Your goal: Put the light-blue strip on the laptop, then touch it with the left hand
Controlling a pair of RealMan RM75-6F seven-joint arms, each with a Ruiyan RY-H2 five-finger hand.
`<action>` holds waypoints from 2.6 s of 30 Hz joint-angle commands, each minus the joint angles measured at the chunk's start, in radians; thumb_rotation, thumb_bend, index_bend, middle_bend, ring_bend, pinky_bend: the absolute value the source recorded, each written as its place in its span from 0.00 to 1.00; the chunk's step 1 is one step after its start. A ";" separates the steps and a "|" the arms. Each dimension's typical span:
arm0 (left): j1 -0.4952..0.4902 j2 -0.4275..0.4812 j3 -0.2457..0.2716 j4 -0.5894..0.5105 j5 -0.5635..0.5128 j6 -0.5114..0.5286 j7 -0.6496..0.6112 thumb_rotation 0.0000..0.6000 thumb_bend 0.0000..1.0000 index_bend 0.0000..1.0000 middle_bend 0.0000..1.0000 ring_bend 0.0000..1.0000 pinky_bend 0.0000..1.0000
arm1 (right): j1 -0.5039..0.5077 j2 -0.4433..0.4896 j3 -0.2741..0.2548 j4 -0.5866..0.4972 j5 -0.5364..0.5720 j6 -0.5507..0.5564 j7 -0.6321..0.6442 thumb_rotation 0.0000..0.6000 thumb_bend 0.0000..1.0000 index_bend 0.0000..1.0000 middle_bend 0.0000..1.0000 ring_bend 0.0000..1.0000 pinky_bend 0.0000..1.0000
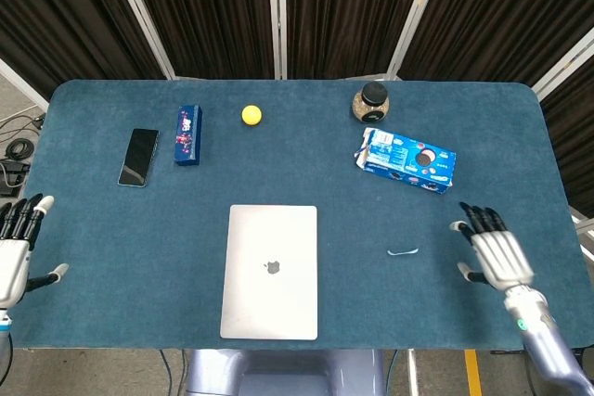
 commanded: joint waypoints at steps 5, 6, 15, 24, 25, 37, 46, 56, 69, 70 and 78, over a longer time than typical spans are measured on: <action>-0.007 -0.018 0.000 0.018 -0.009 -0.011 0.021 1.00 0.00 0.00 0.00 0.00 0.00 | 0.090 -0.117 -0.001 0.123 0.040 -0.113 -0.001 1.00 0.38 0.40 0.00 0.00 0.00; -0.007 -0.020 -0.001 0.019 -0.010 -0.012 0.023 1.00 0.00 0.00 0.00 0.00 0.00 | 0.094 -0.123 -0.003 0.127 0.040 -0.117 0.001 1.00 0.38 0.40 0.00 0.00 0.00; -0.011 -0.025 0.000 0.017 -0.017 -0.020 0.030 1.00 0.00 0.00 0.00 0.00 0.00 | 0.116 -0.186 -0.048 0.193 -0.027 -0.107 0.013 1.00 0.38 0.43 0.00 0.00 0.00; -0.013 -0.027 0.001 0.020 -0.017 -0.022 0.031 1.00 0.00 0.00 0.00 0.00 0.00 | 0.127 -0.232 -0.073 0.247 -0.058 -0.098 0.031 1.00 0.38 0.44 0.00 0.00 0.00; -0.013 -0.027 0.001 0.019 -0.017 -0.022 0.031 1.00 0.00 0.00 0.00 0.00 0.00 | 0.127 -0.236 -0.075 0.252 -0.061 -0.098 0.031 1.00 0.38 0.44 0.00 0.00 0.00; -0.013 -0.022 0.001 0.017 -0.018 -0.022 0.021 1.00 0.00 0.00 0.00 0.00 0.00 | 0.137 -0.297 -0.091 0.345 -0.088 -0.075 0.024 1.00 0.38 0.49 0.00 0.00 0.00; -0.014 -0.021 0.003 0.015 -0.018 -0.024 0.019 1.00 0.00 0.00 0.00 0.00 0.00 | 0.140 -0.323 -0.094 0.392 -0.094 -0.059 0.054 1.00 0.38 0.56 0.00 0.00 0.00; -0.015 -0.020 0.004 0.013 -0.018 -0.027 0.018 1.00 0.00 0.00 0.00 0.00 0.00 | 0.147 -0.337 -0.089 0.405 -0.120 -0.009 0.092 1.00 0.39 0.62 0.00 0.00 0.00; -0.019 -0.015 0.003 0.013 -0.026 -0.039 0.000 1.00 0.00 0.00 0.00 0.00 0.00 | 0.288 -0.345 -0.010 0.271 -0.156 -0.051 -0.093 1.00 0.39 0.62 0.00 0.00 0.00; -0.020 -0.014 0.002 0.013 -0.027 -0.040 -0.002 1.00 0.00 0.00 0.00 0.00 0.00 | 0.303 -0.351 -0.003 0.267 -0.156 -0.062 -0.110 1.00 0.39 0.62 0.00 0.00 0.00; -0.025 -0.008 -0.003 0.015 -0.043 -0.057 -0.026 1.00 0.00 0.00 0.00 0.00 0.00 | 0.426 -0.416 0.058 0.231 -0.111 -0.178 -0.279 1.00 0.40 0.63 0.00 0.00 0.00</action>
